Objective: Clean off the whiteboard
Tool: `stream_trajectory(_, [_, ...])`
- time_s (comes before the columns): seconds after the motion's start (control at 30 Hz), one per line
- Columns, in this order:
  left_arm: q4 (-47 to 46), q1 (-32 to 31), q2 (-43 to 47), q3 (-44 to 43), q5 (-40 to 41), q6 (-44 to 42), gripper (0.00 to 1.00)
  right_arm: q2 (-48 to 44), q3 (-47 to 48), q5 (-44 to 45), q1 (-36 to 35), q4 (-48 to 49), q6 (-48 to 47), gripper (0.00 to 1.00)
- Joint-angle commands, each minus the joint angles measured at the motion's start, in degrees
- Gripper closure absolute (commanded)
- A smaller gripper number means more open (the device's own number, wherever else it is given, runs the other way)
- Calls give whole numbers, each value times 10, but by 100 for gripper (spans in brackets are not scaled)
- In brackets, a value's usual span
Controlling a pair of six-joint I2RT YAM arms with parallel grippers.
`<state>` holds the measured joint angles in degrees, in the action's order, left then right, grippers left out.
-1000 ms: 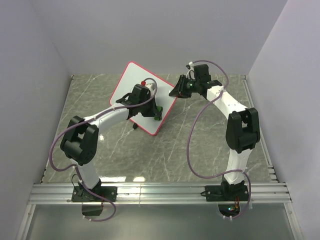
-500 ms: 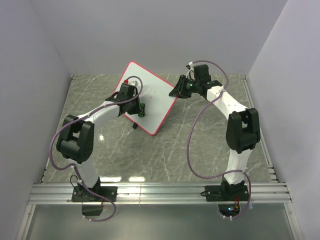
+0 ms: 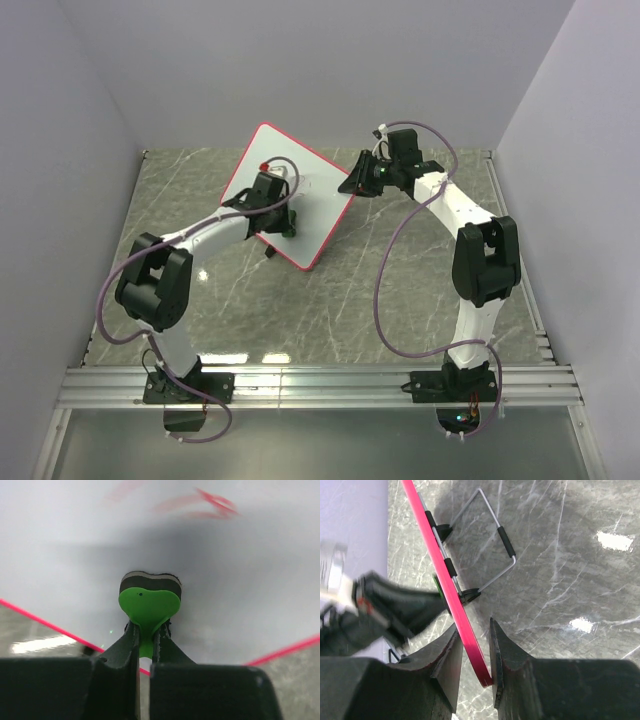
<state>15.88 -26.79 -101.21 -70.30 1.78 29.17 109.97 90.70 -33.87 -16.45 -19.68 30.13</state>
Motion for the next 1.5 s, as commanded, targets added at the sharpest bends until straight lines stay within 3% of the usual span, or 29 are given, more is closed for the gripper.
stream_trajectory(0.0, [-30, -77, -27, -4, -85, 9, 100, -18, -4, 13, -13, -26, 22, 100])
stream_trajectory(0.33, [-24, -86, -38, -18, -73, 3, 100, -32, -25, 15, -12, -24, 19, 100])
stream_trajectory(0.63, [7, 54, -47, -78, -57, -19, 100, -46, -28, 21, -13, -30, 14, 100])
stream_trajectory(0.97, [60, 132, -165, -227, -49, -26, 100, -60, -50, 27, -14, -32, 7, 100])
stream_trajectory(1.17, [55, 133, -175, -253, -93, -30, 100, -68, -60, 30, -15, -39, -2, 100])
stream_trajectory(1.47, [109, 46, -171, -339, -219, -59, 100, -55, -48, 33, -24, -45, -9, 100])
